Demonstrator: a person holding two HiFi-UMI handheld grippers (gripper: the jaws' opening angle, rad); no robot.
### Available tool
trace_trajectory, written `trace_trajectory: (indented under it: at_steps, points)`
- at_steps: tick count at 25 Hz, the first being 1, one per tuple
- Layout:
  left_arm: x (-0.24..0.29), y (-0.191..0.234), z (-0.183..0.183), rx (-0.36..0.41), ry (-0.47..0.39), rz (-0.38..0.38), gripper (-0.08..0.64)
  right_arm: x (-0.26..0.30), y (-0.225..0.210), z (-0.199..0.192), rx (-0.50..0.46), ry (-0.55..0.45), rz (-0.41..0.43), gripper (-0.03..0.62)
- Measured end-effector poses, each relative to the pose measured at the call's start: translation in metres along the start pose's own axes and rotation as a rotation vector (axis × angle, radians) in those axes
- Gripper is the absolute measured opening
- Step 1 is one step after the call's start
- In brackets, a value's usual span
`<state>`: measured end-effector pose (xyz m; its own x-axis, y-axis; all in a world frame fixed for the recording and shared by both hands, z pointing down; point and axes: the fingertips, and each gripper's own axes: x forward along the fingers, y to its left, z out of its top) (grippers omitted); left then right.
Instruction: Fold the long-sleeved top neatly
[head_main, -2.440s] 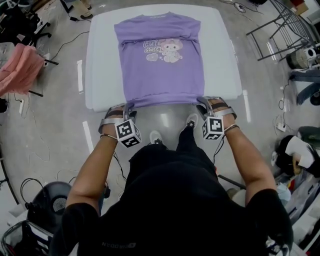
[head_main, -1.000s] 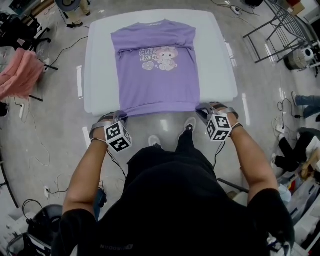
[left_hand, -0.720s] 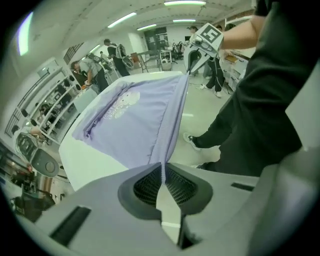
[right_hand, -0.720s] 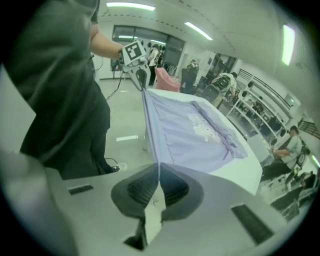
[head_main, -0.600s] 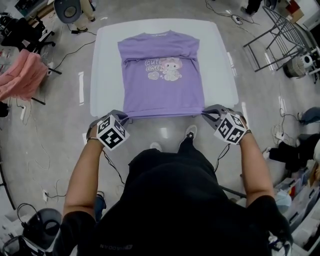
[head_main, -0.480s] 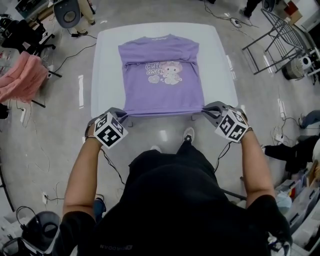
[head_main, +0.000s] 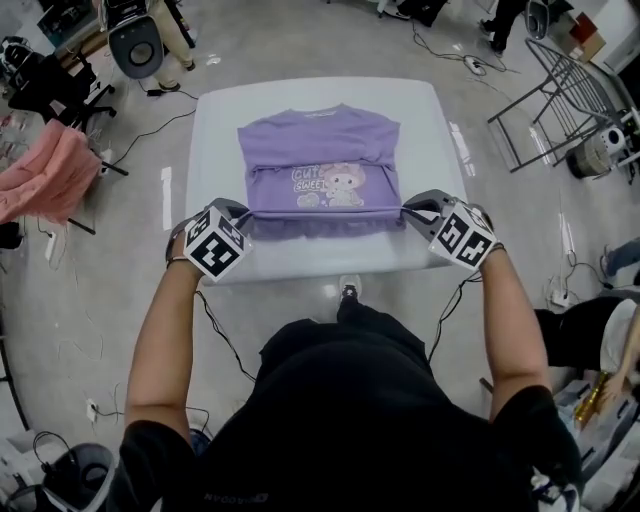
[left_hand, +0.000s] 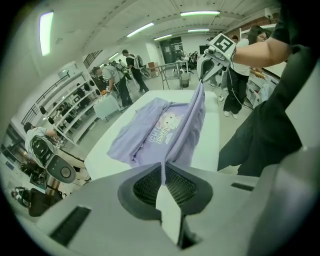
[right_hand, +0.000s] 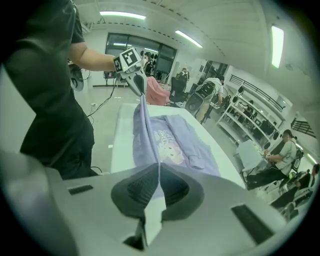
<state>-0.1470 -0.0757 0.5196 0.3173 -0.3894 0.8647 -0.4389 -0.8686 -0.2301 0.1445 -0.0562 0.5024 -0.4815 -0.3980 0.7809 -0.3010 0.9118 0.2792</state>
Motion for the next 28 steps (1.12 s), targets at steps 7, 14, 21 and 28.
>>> trace_trajectory:
  at_steps: [7, 14, 21, 28]
  points:
    - [0.026, 0.076, 0.034, -0.055, 0.016, 0.021, 0.026, 0.021, -0.095, 0.012, 0.065, -0.018, 0.008, 0.015]
    - [0.062, 0.143, 0.051, -0.065, 0.102, 0.049, 0.026, 0.059, -0.177, 0.022, 0.176, -0.058, 0.033, 0.015]
    - [0.095, 0.215, 0.073, -0.074, 0.168, 0.074, 0.026, 0.103, -0.251, 0.025, 0.276, -0.068, 0.037, 0.015]
    - [0.17, 0.237, 0.051, -0.162, 0.309, 0.11, 0.026, 0.177, -0.271, -0.01, 0.433, 0.006, -0.019, 0.015]
